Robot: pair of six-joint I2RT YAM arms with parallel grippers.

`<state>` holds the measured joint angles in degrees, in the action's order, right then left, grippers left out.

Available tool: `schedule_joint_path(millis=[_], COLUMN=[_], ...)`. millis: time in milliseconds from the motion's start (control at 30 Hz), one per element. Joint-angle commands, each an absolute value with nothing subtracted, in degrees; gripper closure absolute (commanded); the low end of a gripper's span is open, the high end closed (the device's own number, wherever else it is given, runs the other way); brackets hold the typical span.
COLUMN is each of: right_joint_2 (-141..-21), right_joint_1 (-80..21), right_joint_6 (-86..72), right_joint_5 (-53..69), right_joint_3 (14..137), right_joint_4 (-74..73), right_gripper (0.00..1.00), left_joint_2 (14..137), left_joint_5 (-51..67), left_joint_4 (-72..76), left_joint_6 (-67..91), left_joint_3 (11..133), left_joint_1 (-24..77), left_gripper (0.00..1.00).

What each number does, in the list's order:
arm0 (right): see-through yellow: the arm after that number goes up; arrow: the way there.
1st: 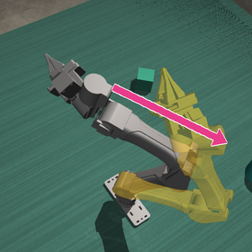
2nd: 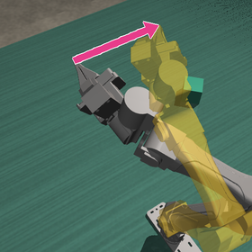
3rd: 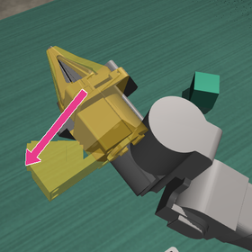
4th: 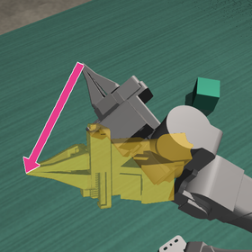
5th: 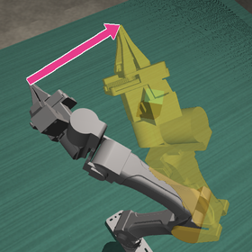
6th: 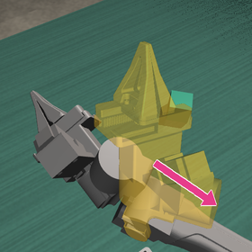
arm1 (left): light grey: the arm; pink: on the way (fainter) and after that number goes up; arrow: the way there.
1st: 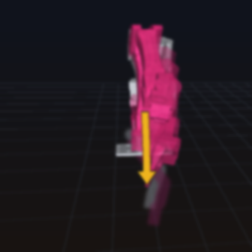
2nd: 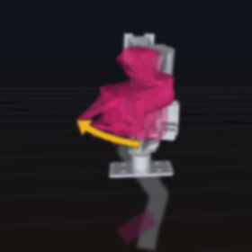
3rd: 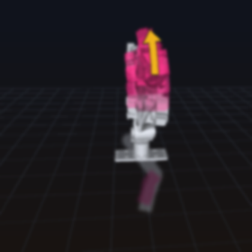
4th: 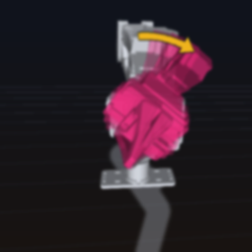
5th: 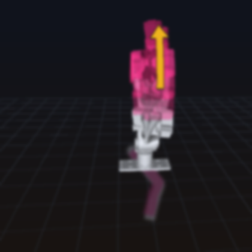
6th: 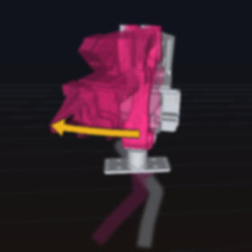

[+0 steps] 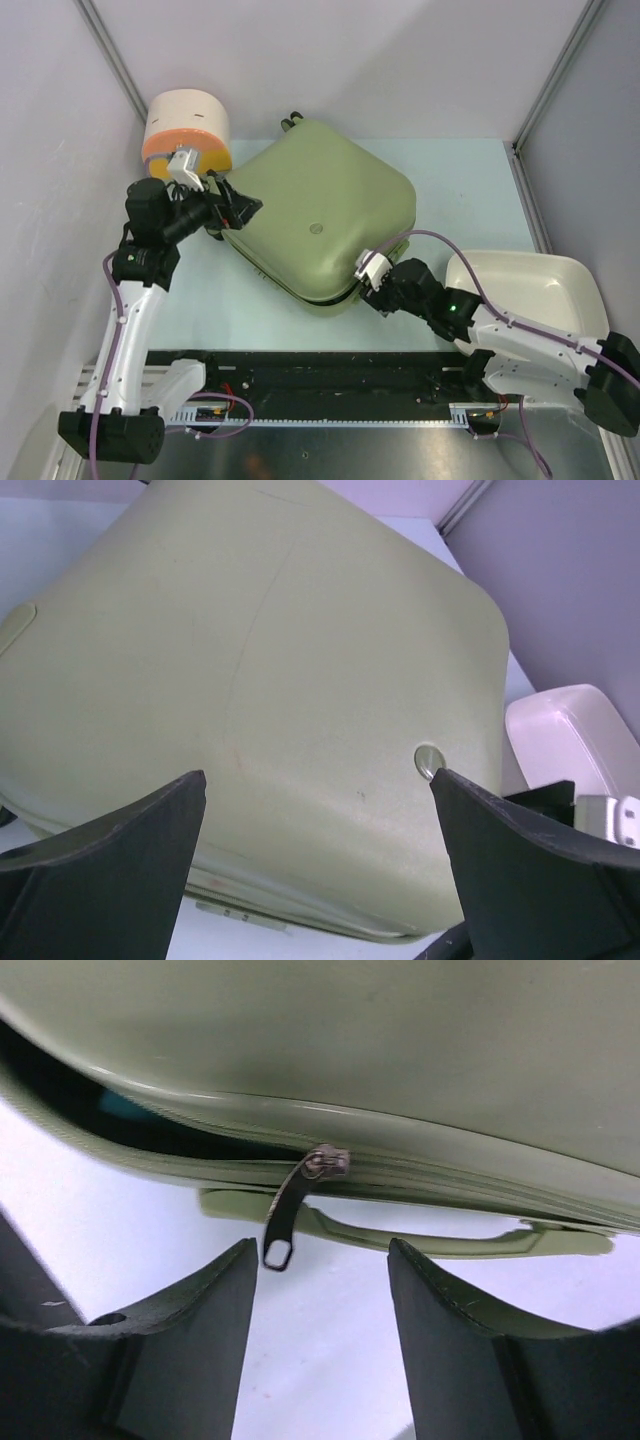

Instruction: Open, take out, and arrange the luggage

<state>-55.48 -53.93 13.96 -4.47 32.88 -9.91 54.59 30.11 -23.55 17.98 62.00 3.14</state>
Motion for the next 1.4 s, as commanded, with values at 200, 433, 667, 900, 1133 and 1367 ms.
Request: schedule_joint_path(millis=[200, 433, 667, 900, 1133, 1367], right_joint_2=[-60.0, -60.8, -54.1, -54.4, -57.0, -55.9], right_joint_1=[-57.9, -55.9, -50.8, -42.2, -38.2, -37.5], right_joint_6=[22.6, 23.7, 22.1, 21.0, 18.5, 18.3], right_joint_5=[-16.7, -17.7, -5.3, 5.5, 11.0, 12.5], right_joint_3=[34.1, 34.0, 34.0, 34.3, 34.5, 34.5], right_joint_4=[-1.1, -0.5, -7.3, -4.4, -2.6, -2.8], right_gripper=[0.5, 0.88, 1.0, 1.0, 1.0, 1.0], left_joint_2=[49.8, 49.5, 50.6, 53.3, 62.1, 74.1], left_joint_5=[25.2, 28.6, 30.8, 29.4, 24.5, 19.3], left_joint_4=[-24.7, -25.4, -25.9, -25.8, -23.7, -21.0], left_joint_6=[26.9, 31.3, 31.3, 31.1, 33.7, 38.7], left_joint_3=[56.3, 53.4, 51.2, 52.6, 58.7, 65.8], left_joint_1=[-3.3, -8.7, -14.1, -16.1, -16.0, -15.8], left_gripper=[0.01, 0.01, 0.03, 0.0, 0.0, 0.0])
